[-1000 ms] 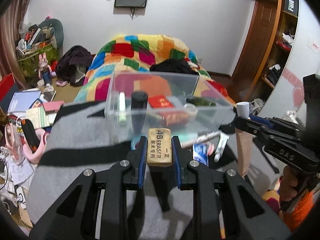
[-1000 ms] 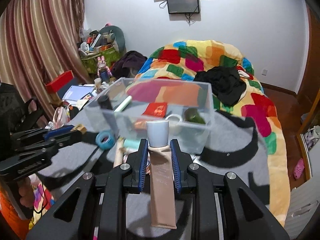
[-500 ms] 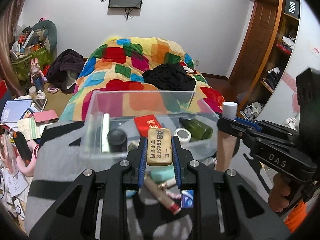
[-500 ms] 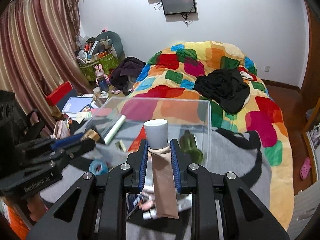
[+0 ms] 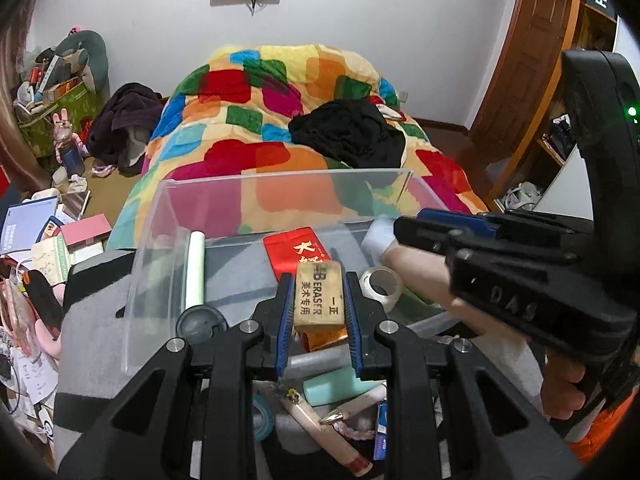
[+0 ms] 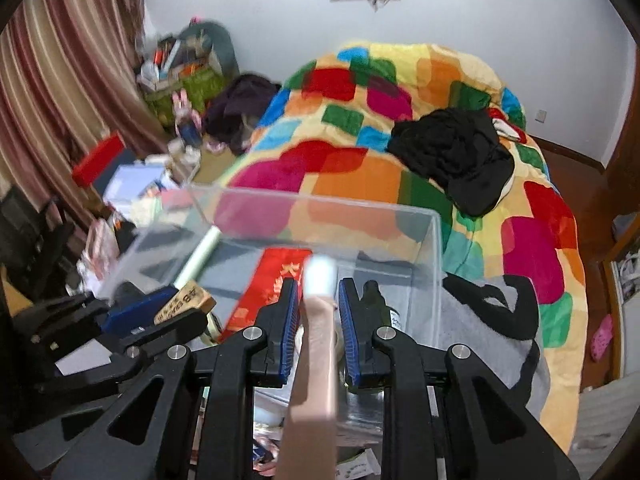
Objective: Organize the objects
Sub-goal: 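Release the beige tube into the clear box with the right tool while left drops the eraser in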
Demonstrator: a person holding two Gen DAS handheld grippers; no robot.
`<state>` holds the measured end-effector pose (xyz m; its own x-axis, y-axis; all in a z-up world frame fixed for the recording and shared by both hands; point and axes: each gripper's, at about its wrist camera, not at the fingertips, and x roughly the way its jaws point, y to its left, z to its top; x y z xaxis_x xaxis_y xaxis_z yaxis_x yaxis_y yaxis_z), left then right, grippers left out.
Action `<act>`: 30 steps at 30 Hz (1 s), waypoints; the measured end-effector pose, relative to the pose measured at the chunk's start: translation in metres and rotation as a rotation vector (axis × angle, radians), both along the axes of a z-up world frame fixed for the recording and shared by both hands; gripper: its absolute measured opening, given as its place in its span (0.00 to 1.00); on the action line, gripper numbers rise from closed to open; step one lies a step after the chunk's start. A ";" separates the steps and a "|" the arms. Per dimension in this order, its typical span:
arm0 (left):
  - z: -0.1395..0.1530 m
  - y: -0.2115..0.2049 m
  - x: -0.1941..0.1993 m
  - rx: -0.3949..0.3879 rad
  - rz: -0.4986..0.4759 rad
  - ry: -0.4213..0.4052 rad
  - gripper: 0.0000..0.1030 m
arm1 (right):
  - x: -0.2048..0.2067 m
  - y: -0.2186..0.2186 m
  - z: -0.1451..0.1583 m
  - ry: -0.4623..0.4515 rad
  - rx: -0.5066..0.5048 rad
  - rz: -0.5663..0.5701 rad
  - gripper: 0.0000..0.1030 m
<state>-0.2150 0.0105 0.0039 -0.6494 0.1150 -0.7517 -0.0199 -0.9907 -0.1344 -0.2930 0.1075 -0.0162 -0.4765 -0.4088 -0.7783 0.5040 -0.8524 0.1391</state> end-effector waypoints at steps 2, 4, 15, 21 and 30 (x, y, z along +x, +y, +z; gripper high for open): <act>-0.001 -0.001 -0.001 0.008 0.000 -0.004 0.22 | 0.000 -0.001 -0.003 -0.007 0.018 0.014 0.18; -0.001 -0.001 -0.001 0.015 0.000 -0.002 0.22 | 0.004 0.000 -0.003 -0.005 0.019 0.027 0.19; 0.014 -0.002 0.023 -0.002 -0.003 0.037 0.23 | 0.034 0.014 0.012 0.036 -0.023 0.047 0.22; 0.017 0.000 0.049 -0.042 -0.002 0.069 0.34 | 0.064 0.025 0.021 0.097 -0.035 0.064 0.29; -0.004 -0.002 0.084 -0.062 0.001 0.036 0.38 | 0.095 0.049 0.018 0.147 -0.040 0.032 0.42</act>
<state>-0.1308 0.0088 0.0002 -0.6759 0.0682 -0.7338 -0.0223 -0.9971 -0.0722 -0.1979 0.1568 0.0017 -0.5703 -0.4547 -0.6841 0.5479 -0.8310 0.0956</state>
